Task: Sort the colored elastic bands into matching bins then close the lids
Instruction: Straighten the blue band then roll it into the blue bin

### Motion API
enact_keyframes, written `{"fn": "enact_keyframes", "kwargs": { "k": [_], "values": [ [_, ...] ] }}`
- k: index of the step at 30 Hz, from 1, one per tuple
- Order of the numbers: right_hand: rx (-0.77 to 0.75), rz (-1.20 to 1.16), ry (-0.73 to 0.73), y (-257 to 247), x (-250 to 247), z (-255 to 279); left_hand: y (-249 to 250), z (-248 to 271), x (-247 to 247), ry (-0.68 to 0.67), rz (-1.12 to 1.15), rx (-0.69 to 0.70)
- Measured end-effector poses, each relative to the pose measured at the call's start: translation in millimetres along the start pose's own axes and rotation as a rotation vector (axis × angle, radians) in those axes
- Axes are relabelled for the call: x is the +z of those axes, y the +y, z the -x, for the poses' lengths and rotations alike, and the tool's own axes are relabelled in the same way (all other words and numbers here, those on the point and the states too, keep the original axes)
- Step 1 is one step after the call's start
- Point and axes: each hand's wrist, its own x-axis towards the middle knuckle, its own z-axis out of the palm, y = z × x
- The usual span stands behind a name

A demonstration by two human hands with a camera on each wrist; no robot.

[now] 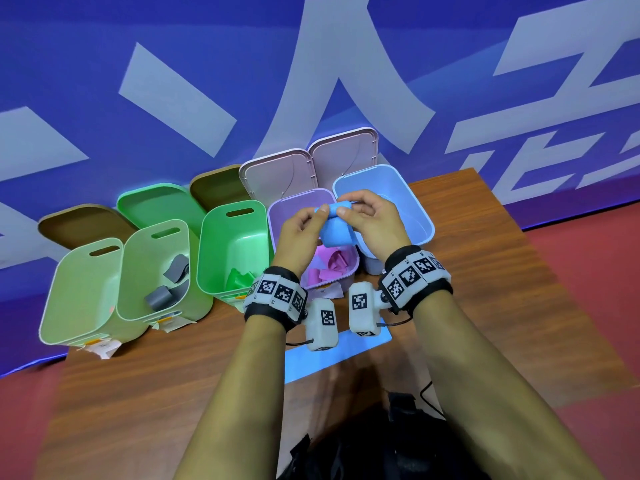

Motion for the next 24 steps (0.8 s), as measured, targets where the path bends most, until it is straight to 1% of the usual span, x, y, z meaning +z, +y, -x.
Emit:
{"fn": "enact_keyframes", "kwargs": {
  "k": [4, 9, 13, 16, 19, 22, 24],
  "values": [
    [0.011, -0.004, -0.008, 0.6, -3.6, -1.9, -2.7, -1.6, 2.3, -0.003, 0.010, -0.008],
    [0.024, 0.003, 0.032, 7.9, -2.7, -6.0, -5.2, -5.4, 3.1, -0.031, 0.008, 0.017],
    [-0.007, 0.030, 0.032, 5.4, -6.4, -9.9, -4.2, -8.7, 7.0, -0.013, 0.015, -0.019],
    [-0.008, 0.036, 0.022, 4.4, -8.7, -12.8, -4.8, -11.4, 7.8, -0.026, -0.021, -0.027],
    [0.012, 0.007, 0.020, 6.6, -8.3, -17.2, -3.5, -13.3, 7.8, -0.035, -0.020, -0.005],
    [0.029, 0.004, 0.064, 10.7, -5.9, -21.3, -2.5, -16.8, 6.4, -0.032, -0.012, 0.025],
    [0.037, -0.009, 0.066, 12.1, -5.8, -22.2, -2.5, -18.0, 6.4, -0.022, -0.015, 0.028]
  ]
}}
